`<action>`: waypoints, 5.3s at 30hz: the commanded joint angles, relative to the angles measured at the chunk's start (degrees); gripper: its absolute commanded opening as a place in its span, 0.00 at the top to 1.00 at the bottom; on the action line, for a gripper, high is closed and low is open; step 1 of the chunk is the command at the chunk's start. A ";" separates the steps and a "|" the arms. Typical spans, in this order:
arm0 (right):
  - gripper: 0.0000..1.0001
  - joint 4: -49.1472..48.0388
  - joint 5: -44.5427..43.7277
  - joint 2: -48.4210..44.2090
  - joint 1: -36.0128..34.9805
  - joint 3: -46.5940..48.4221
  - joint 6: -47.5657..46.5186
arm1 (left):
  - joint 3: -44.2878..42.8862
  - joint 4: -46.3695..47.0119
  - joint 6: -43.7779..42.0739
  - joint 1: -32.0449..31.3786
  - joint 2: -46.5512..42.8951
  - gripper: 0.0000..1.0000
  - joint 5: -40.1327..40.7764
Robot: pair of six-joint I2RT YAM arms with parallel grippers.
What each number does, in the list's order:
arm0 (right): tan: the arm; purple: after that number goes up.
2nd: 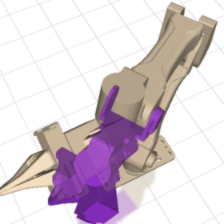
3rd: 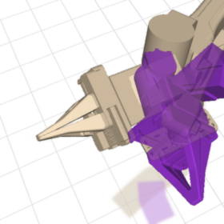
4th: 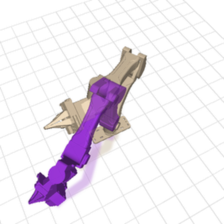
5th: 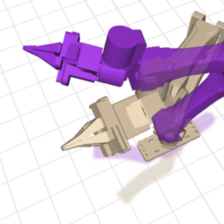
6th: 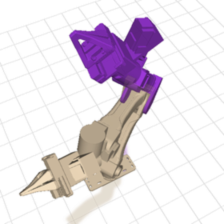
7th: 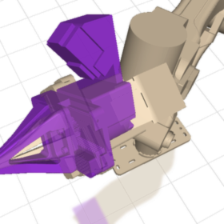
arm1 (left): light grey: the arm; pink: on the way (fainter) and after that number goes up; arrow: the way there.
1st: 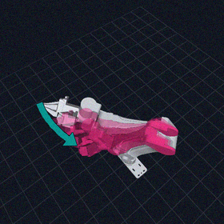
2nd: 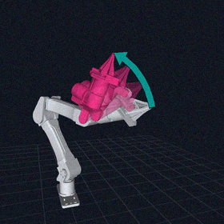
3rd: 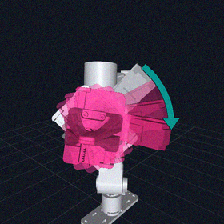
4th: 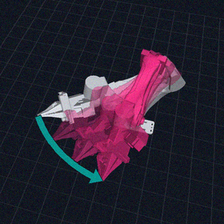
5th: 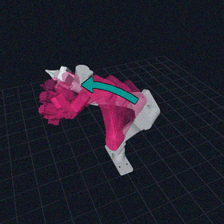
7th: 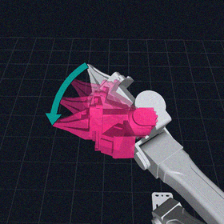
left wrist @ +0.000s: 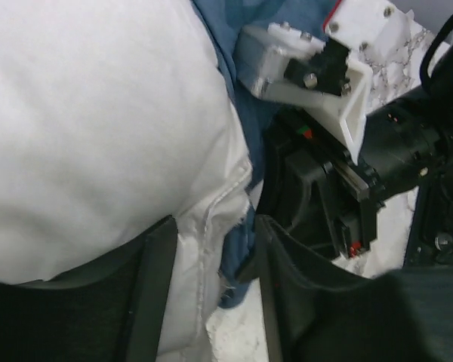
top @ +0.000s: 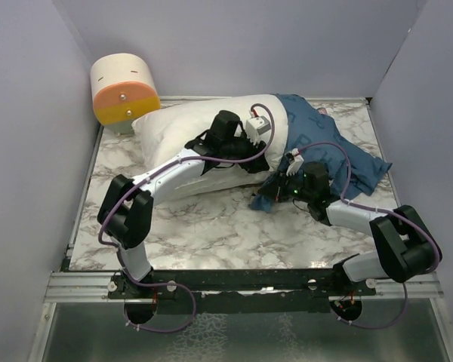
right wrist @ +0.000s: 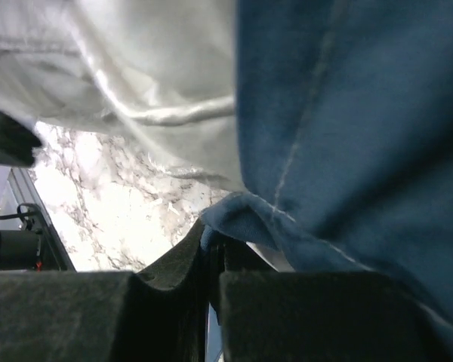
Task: Put the pillow into the pillowcase
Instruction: Stuff the pillow into the pillowcase.
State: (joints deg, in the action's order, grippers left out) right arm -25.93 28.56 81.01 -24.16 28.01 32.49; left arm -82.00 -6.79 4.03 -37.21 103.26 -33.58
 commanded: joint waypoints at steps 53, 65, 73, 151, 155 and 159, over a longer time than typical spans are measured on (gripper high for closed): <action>0.99 6.00 -3.29 9.90 -9.42 43.47 -2.05 | 8.58 -18.51 4.55 15.24 -27.03 1.00 -2.19; 0.96 2.11 -11.51 8.06 -8.78 30.16 -2.51 | 10.70 -18.23 1.92 24.38 -29.31 0.33 16.04; 0.95 -1.06 -11.67 7.77 -8.26 25.29 -0.69 | 9.58 -19.37 1.28 24.53 -43.35 0.01 23.65; 0.27 12.61 0.30 1.88 -8.44 43.56 -14.02 | 11.26 -0.65 10.41 30.53 -17.41 1.00 -7.69; 0.08 12.73 -1.13 -12.89 -8.49 33.54 -17.73 | 11.72 -0.25 9.82 30.53 -15.91 1.00 -5.10; 0.02 16.73 -8.29 -22.74 -8.46 25.45 -19.35 | 12.74 1.16 10.11 30.53 -14.67 1.00 -3.92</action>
State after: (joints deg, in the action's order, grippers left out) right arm -8.71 25.41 67.55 -32.53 58.33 16.64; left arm -71.24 -5.69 15.31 -6.33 85.78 -43.07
